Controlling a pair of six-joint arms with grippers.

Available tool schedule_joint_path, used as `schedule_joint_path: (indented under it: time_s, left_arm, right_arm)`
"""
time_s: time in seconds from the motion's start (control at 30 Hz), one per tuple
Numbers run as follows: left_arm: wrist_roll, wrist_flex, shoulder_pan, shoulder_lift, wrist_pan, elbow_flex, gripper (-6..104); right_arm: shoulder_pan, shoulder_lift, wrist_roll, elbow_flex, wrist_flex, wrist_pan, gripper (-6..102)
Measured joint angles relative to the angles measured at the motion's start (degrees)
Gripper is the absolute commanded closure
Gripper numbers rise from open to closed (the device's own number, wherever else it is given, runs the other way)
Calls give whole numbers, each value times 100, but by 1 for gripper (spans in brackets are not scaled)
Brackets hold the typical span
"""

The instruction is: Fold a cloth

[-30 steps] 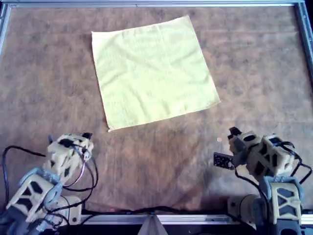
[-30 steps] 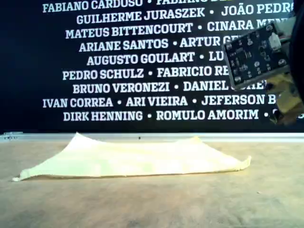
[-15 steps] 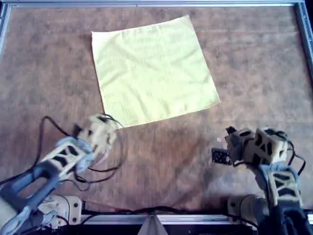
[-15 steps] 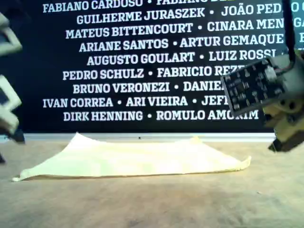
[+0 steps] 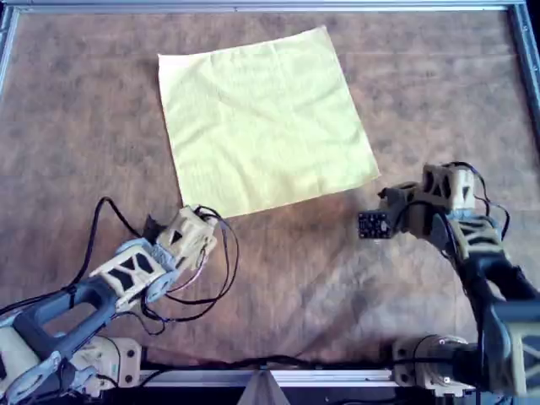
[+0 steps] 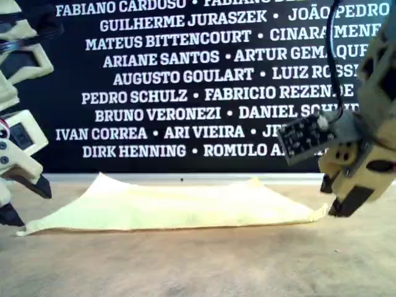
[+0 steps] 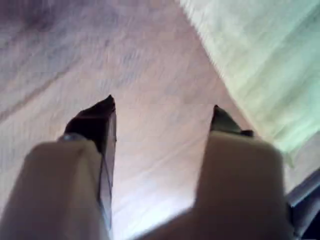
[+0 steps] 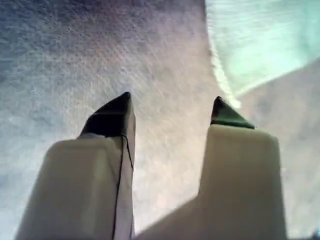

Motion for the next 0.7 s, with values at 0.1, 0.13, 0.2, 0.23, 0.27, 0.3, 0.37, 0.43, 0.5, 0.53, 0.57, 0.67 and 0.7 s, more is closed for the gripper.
schedule_joint_path:
  time_s: [0.1,0.13,0.2,0.23,0.27,0.3,0.37,0.43,0.5,0.53,0.57,0.67,0.7]
  left_arm:
    - [0,-9,185,-97,-387,-9,30]
    - [0,-18,185,-176,-483,-9,30]
    - [0,-18,193,-396,-598,-44,30]
    - [0,-18,193,-554,-624,-149,30]
    - [0,-18,193,-721,-642,-255,30]
    - [0,-18,202,-896,-659,-387,30]
    - [0,-18,211,-1239,-659,-659,30]
    - [0,-26,211,-1512,-659,-949,30]
    - [0,-35,211,-1731,-659,-1195,30]
    - [0,-35,211,-1811,-659,-1292,30]
    - [0,-35,211,-1881,-659,-1371,30]
    - [0,-44,211,-2065,-668,-1556,30]
    - [0,-44,211,-2127,-677,-1600,30]
  right_arm:
    - [0,-413,0,-352,0,0,32]
    - [0,-501,0,-431,0,0,32]
    - [123,-712,53,-589,0,0,32]
    - [220,-809,18,-642,0,0,32]
    - [325,-888,-35,-694,0,0,32]
    - [439,-949,-35,-747,0,18,32]
    - [633,-1055,-35,-861,0,18,32]
    - [677,-1116,-18,-1002,0,18,32]
    - [606,-1248,-18,-1178,0,18,32]
    - [589,-1336,-18,-1283,0,18,32]
    - [589,-1433,-18,-1380,0,18,32]
    - [633,-1802,-18,-1687,0,9,32]
    - [650,-1934,-9,-1793,0,18,32]
